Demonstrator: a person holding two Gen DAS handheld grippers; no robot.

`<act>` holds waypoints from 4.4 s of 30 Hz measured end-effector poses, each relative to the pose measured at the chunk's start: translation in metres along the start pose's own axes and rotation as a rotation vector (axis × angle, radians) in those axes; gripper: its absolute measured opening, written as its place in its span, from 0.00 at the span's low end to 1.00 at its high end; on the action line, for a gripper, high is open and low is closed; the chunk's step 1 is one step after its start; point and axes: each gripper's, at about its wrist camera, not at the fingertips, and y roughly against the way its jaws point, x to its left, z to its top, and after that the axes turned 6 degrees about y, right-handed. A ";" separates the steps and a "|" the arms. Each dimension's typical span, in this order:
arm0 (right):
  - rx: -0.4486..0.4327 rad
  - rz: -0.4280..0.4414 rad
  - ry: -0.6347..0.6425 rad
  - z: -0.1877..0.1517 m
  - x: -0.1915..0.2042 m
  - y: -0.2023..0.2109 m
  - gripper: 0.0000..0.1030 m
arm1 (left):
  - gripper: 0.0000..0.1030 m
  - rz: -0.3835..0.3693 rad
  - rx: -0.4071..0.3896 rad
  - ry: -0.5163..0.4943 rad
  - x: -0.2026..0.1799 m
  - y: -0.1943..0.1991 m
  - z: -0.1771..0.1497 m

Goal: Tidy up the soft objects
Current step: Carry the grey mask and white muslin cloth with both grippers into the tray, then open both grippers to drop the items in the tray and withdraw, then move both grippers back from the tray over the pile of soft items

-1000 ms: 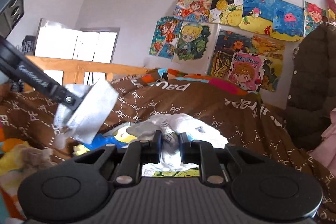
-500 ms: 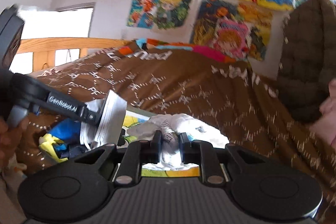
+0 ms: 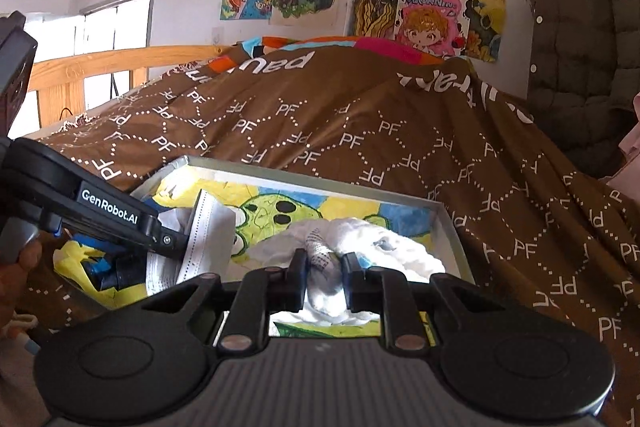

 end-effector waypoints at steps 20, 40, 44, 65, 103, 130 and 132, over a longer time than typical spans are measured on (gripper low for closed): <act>0.121 0.005 0.040 -0.003 0.007 0.007 0.45 | 0.59 0.101 0.086 0.079 0.008 0.000 -0.007; -0.086 -0.093 -0.060 0.011 -0.023 0.093 0.97 | 0.94 0.053 -0.144 -0.065 -0.030 0.070 -0.030; -0.133 -0.108 -0.080 0.016 -0.030 0.116 1.00 | 0.99 0.050 -0.236 -0.090 -0.041 0.093 -0.037; -0.211 -0.141 -0.072 -0.012 0.011 0.255 1.00 | 0.99 0.030 -0.458 -0.217 -0.069 0.217 -0.108; 0.048 0.188 -0.025 -0.108 0.093 0.241 1.00 | 0.99 0.120 -0.229 -0.372 -0.026 0.235 -0.204; 0.132 0.249 -0.120 -0.125 0.096 0.189 1.00 | 0.99 0.113 -0.127 -0.155 -0.024 0.168 -0.156; 0.132 0.250 -0.129 -0.126 0.094 0.189 0.99 | 0.99 0.119 -0.121 -0.144 -0.025 0.166 -0.155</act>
